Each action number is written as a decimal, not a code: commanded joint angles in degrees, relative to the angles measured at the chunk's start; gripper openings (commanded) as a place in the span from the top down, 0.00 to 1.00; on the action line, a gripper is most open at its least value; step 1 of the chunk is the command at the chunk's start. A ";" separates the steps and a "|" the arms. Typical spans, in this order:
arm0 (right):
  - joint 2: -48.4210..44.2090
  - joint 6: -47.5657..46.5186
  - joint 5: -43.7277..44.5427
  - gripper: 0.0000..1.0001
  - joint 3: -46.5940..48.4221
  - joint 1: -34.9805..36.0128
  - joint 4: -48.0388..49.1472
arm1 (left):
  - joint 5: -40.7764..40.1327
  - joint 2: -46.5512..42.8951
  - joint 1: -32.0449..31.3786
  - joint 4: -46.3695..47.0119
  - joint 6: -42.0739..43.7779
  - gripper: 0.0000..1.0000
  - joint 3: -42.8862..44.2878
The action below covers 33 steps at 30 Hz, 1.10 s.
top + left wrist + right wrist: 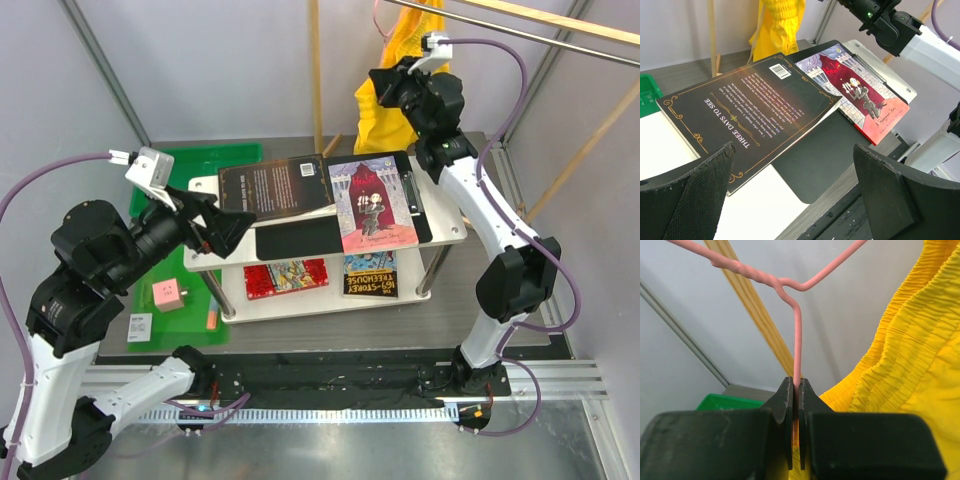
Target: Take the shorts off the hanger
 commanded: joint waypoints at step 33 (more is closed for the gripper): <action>-17.58 31.91 50.12 0.99 -13.72 12.59 18.60 | 4.51 25.47 3.59 7.65 2.58 0.00 20.39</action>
